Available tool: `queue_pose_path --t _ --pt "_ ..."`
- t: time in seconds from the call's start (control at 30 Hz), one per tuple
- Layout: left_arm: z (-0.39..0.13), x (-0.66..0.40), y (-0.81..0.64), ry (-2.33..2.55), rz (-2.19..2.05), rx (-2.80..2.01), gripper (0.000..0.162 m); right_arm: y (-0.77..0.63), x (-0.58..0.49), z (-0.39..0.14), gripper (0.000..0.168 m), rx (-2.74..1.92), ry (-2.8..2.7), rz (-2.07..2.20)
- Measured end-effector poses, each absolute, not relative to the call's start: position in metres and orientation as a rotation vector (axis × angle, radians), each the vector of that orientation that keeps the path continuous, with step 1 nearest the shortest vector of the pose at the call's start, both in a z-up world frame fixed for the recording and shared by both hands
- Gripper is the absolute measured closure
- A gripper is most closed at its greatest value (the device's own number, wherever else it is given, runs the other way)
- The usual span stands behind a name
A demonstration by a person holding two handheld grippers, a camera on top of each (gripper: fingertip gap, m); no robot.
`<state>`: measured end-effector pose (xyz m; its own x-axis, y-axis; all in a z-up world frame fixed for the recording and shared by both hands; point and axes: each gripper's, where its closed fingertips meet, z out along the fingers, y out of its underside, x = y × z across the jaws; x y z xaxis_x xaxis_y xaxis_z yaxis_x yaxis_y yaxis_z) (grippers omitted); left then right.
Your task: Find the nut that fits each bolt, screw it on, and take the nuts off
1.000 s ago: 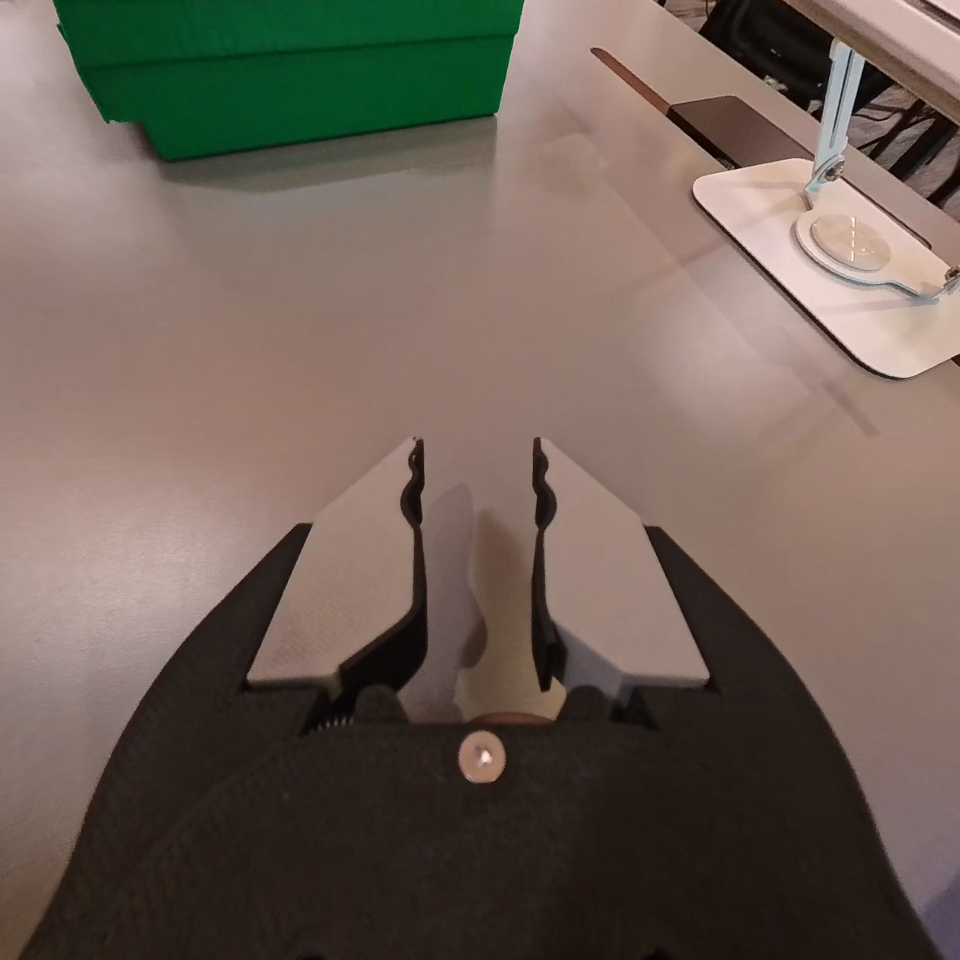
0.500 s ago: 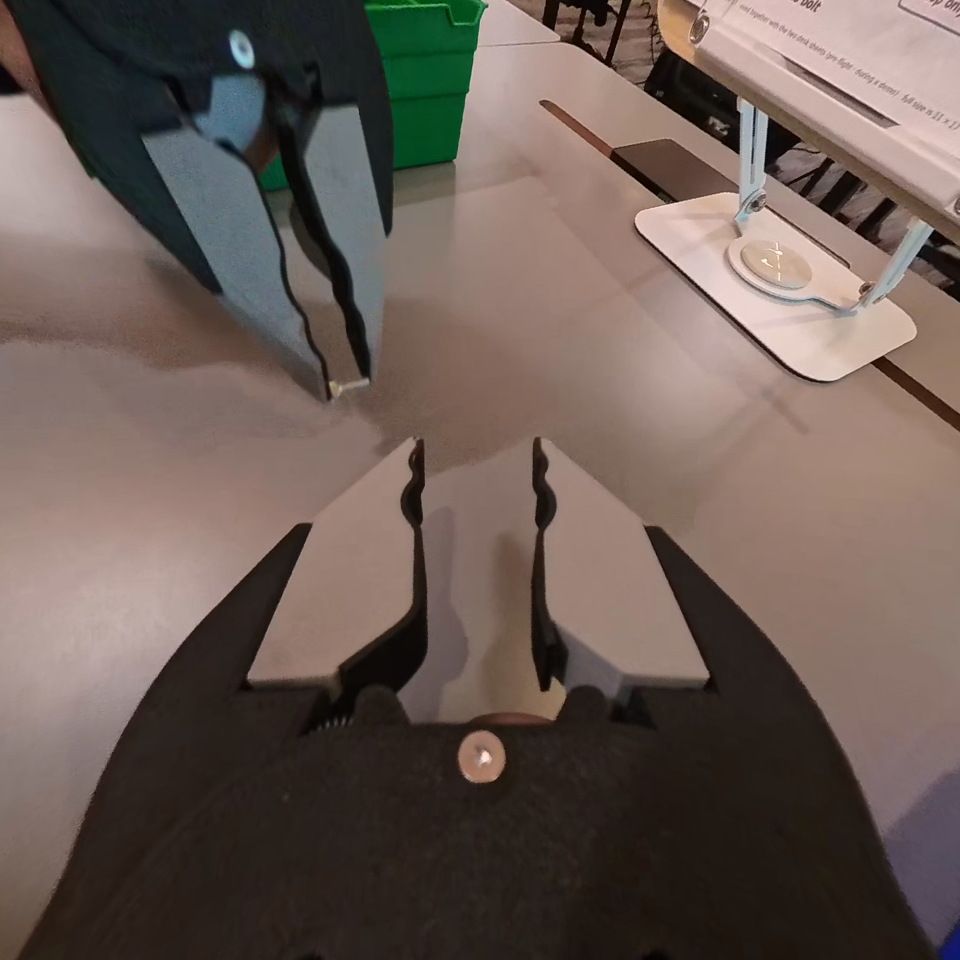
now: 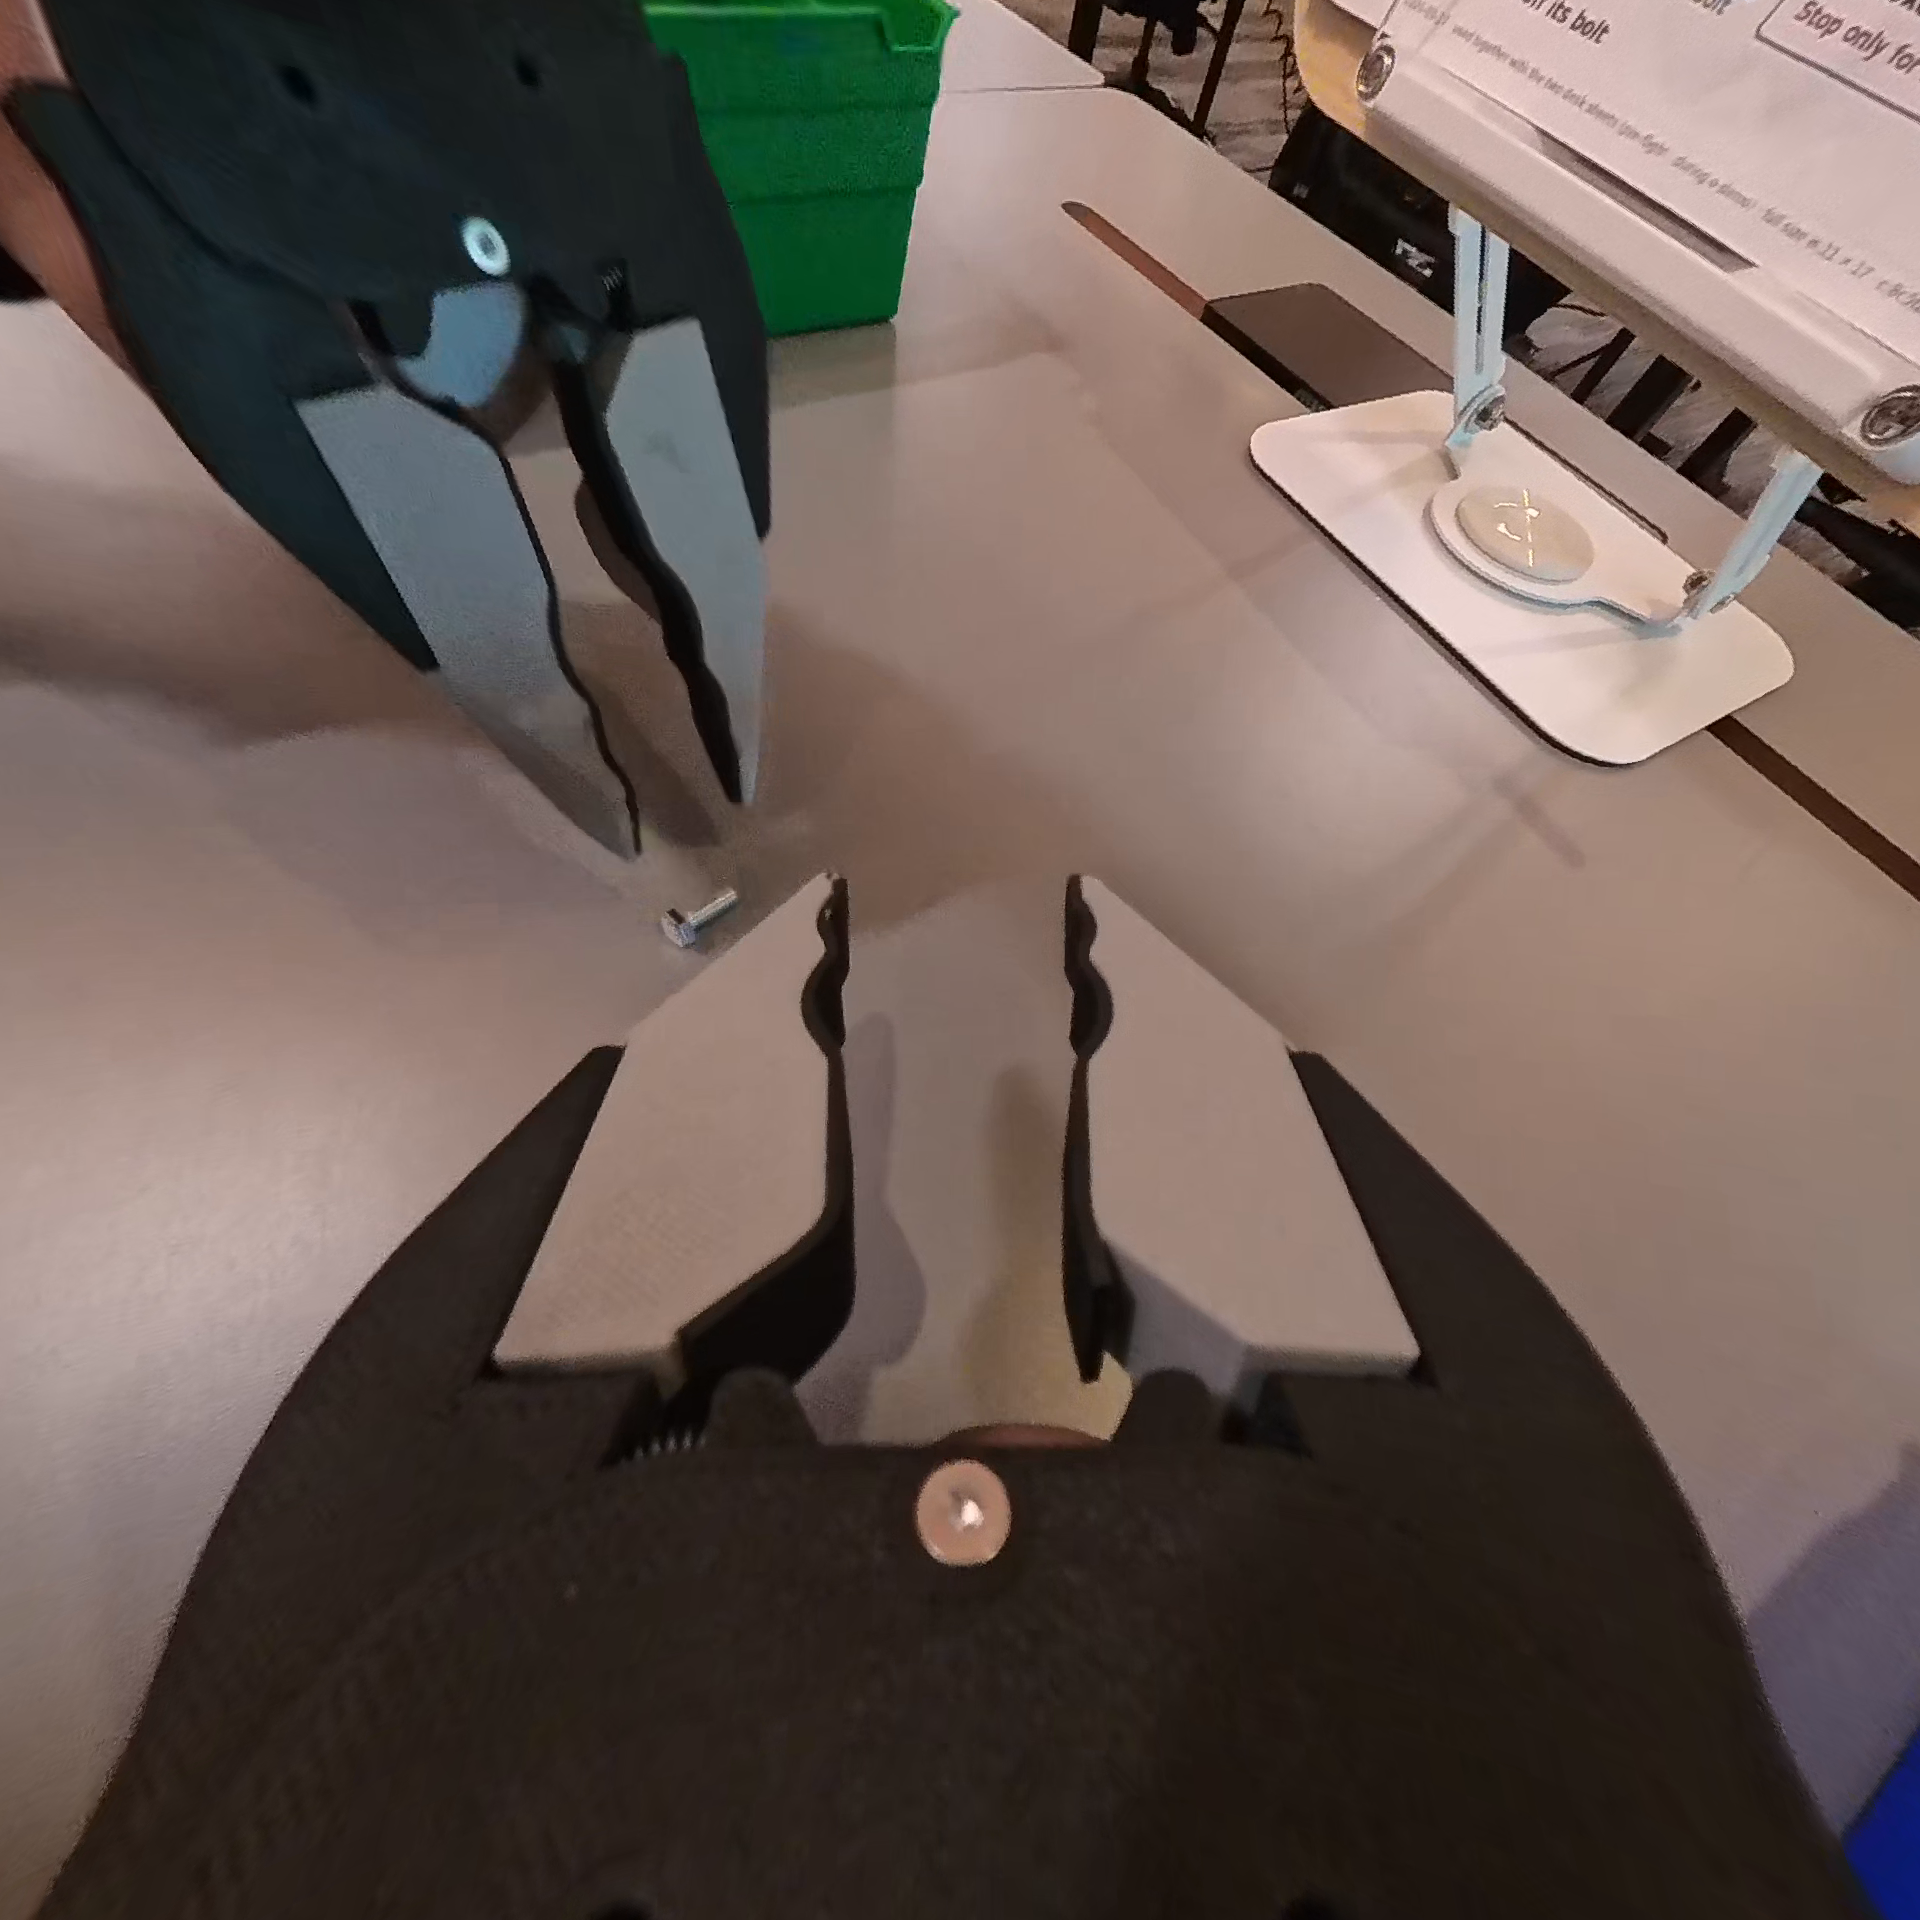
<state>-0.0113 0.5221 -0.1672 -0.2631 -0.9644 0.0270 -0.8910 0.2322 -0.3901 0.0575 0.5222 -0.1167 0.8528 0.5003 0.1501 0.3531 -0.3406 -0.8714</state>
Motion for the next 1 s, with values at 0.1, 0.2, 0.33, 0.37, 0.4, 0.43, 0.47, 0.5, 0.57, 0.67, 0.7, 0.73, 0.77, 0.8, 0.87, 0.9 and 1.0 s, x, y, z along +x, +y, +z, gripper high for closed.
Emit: queue_pose_path --t 0.1,0.2,0.33,0.37,0.4,0.43,0.47,0.5,0.57,0.67,0.7,0.73,0.77,0.8,0.87,0.9,1.0 --pt "-0.133 -0.025 0.536 2.203 -0.487 -1.731 0.136 0.522 0.059 -0.116 0.129 -1.962 -0.619 0.182" --pt "-0.091 -0.055 0.571 2.077 -0.421 -1.736 0.136 0.523 0.059 -0.116 0.129 -1.963 -0.618 0.184" --pt "-0.054 -0.114 0.640 1.885 -0.289 -1.844 0.137 0.523 0.058 -0.119 0.129 -1.971 -0.624 0.182" --pt "-0.051 -0.130 0.656 1.841 -0.272 -1.892 0.137 0.523 0.058 -0.120 0.129 -1.976 -0.625 0.182" --pt "-0.051 -0.146 0.673 1.798 -0.258 -1.947 0.137 0.524 0.058 -0.121 0.129 -1.981 -0.626 0.183" --pt "-0.053 -0.162 0.690 1.753 -0.238 -1.999 0.137 0.524 0.058 -0.123 0.129 -1.985 -0.626 0.182" --pt "-0.057 -0.177 0.706 1.712 -0.216 -2.046 0.137 0.524 0.059 -0.124 0.129 -1.989 -0.625 0.181" --pt "-0.062 -0.192 0.723 1.674 -0.190 -2.090 0.137 0.525 0.059 -0.125 0.129 -1.993 -0.623 0.181" --pt "-0.075 -0.218 0.751 1.610 -0.155 -2.173 0.138 0.526 0.060 -0.128 0.129 -2.003 -0.618 0.184" --pt "-0.101 -0.238 0.779 1.549 -0.172 -2.272 0.138 0.527 0.062 -0.132 0.129 -2.020 -0.607 0.199" --pt "-0.111 -0.244 0.787 1.540 -0.152 -2.296 0.138 0.528 0.062 -0.133 0.129 -2.024 -0.603 0.205" --pt "-0.120 -0.249 0.794 1.535 -0.135 -2.317 0.139 0.528 0.062 -0.134 0.129 -2.027 -0.599 0.210" --pt "-0.128 -0.251 0.799 1.535 -0.135 -2.338 0.139 0.528 0.063 -0.134 0.129 -2.030 -0.596 0.212" --pt "-0.136 -0.252 0.802 1.534 -0.144 -2.356 0.139 0.529 0.064 -0.135 0.129 -2.033 -0.593 0.211" --pt "-0.147 -0.252 0.809 1.528 -0.147 -2.381 0.140 0.529 0.065 -0.136 0.129 -2.037 -0.589 0.211" --pt "-0.151 -0.252 0.812 1.529 -0.147 -2.391 0.140 0.529 0.065 -0.136 0.129 -2.037 -0.587 0.213" --pt "-0.161 -0.250 0.817 1.553 -0.135 -2.417 0.141 0.529 0.064 -0.137 0.130 -2.040 -0.587 0.219"
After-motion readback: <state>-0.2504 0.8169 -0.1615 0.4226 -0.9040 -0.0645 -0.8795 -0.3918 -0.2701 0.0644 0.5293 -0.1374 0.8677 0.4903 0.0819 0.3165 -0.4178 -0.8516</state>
